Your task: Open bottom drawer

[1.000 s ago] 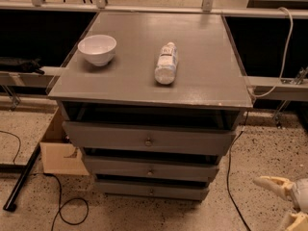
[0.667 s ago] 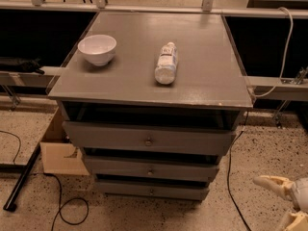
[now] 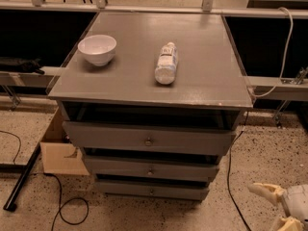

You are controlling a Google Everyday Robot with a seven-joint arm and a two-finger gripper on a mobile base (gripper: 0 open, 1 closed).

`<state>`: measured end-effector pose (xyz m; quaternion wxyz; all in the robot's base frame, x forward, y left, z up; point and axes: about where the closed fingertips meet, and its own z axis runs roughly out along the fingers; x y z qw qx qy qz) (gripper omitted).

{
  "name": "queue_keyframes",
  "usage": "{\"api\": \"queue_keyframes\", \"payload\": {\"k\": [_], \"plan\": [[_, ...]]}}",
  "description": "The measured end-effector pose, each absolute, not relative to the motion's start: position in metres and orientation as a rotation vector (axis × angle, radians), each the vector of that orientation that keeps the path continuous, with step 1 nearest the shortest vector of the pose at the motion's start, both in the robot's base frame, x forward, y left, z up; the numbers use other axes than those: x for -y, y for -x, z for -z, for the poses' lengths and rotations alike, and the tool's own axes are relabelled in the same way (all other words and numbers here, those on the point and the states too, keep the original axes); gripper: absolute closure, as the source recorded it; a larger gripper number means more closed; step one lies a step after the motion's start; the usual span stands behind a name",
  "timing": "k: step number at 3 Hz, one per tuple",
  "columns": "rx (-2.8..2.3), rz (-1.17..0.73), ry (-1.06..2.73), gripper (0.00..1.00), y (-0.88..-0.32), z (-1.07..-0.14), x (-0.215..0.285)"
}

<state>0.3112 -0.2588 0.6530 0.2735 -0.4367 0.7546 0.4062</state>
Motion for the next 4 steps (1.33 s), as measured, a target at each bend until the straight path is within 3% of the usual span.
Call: {"api": "queue_keyframes", "payload": {"k": [4], "plan": [[-2.229, -1.202, 1.052, 0.00, -0.288, -0.537, 0.213]]}}
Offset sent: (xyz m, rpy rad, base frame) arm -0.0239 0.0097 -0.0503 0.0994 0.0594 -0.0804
